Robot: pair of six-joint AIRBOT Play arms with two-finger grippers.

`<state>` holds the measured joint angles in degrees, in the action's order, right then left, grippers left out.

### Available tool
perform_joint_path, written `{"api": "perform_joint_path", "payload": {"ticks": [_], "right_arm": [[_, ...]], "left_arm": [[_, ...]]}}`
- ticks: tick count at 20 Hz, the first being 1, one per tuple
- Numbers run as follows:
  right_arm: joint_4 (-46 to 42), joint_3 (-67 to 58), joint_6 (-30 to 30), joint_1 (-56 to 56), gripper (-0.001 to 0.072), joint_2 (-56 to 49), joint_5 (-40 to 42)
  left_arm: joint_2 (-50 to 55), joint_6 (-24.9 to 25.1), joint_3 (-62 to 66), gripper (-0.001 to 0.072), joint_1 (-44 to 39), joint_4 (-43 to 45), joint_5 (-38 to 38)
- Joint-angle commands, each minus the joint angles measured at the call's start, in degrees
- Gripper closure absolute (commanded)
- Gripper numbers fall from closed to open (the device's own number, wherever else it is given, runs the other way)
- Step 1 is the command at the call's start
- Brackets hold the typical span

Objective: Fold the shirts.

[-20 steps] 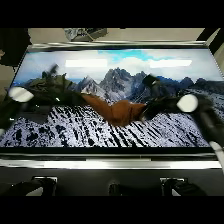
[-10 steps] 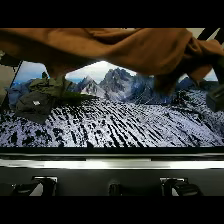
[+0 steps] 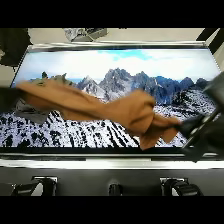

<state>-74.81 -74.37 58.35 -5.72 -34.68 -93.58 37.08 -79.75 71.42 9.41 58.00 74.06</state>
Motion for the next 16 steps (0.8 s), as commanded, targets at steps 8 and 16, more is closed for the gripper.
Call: {"api": "perform_joint_path", "payload": {"ticks": [8, 16], "right_arm": [[-0.3, 25.0, 1.0, 0.0, 0.0666, -13.3, 22.1], [23.7, 23.8, -0.3, 0.0, 0.0223, -42.2, 40.4]], "left_arm": [[5.5, -3.5, -26.3, 0.0669, -7.0, -3.0, -8.7], [39.9, -0.2, -21.3, 0.0290, -6.7, -12.5, -14.3]]}}
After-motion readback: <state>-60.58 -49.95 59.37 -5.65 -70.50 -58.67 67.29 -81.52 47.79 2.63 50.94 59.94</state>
